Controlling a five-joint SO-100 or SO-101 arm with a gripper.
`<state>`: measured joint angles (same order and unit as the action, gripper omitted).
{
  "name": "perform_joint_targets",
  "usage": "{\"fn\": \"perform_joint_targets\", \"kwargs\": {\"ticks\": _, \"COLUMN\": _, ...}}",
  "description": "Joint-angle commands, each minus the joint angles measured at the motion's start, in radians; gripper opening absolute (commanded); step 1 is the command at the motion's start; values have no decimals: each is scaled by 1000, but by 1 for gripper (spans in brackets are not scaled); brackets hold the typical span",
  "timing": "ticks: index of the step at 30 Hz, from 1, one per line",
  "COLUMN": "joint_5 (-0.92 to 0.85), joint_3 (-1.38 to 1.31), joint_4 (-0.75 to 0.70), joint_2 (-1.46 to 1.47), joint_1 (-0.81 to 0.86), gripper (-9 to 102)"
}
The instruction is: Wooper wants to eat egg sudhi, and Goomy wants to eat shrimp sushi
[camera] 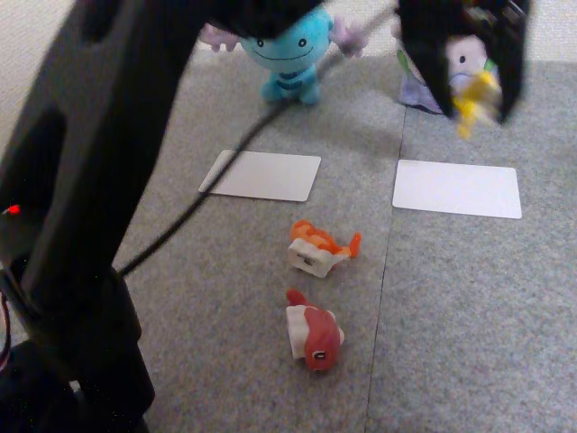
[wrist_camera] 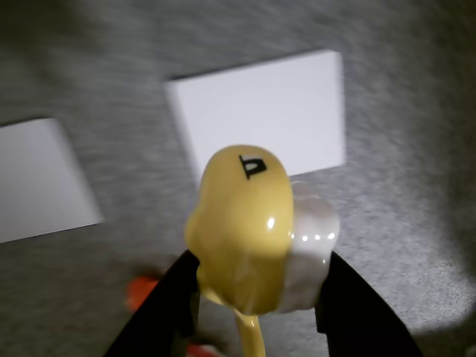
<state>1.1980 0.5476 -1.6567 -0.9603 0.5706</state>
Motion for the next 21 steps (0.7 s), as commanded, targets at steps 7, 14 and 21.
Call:
{"fn": "perform_joint_targets", "kwargs": {"ticks": 7, "joint_5": 153, "joint_3": -29, "joint_4": -44, "joint_2": -86, "joint_1": -288, "gripper": 9}}
{"fn": "perform_joint_targets", "kwargs": {"ticks": 14, "joint_5": 199, "joint_3": 100, "joint_4": -44, "joint_2": -34, "joint_1": -359, "gripper": 9}}
{"fn": "perform_joint_targets", "kwargs": {"ticks": 21, "joint_5": 227, "joint_3": 273, "joint_4": -40, "joint_2": -18, "joint_1": -411, "gripper": 9}}
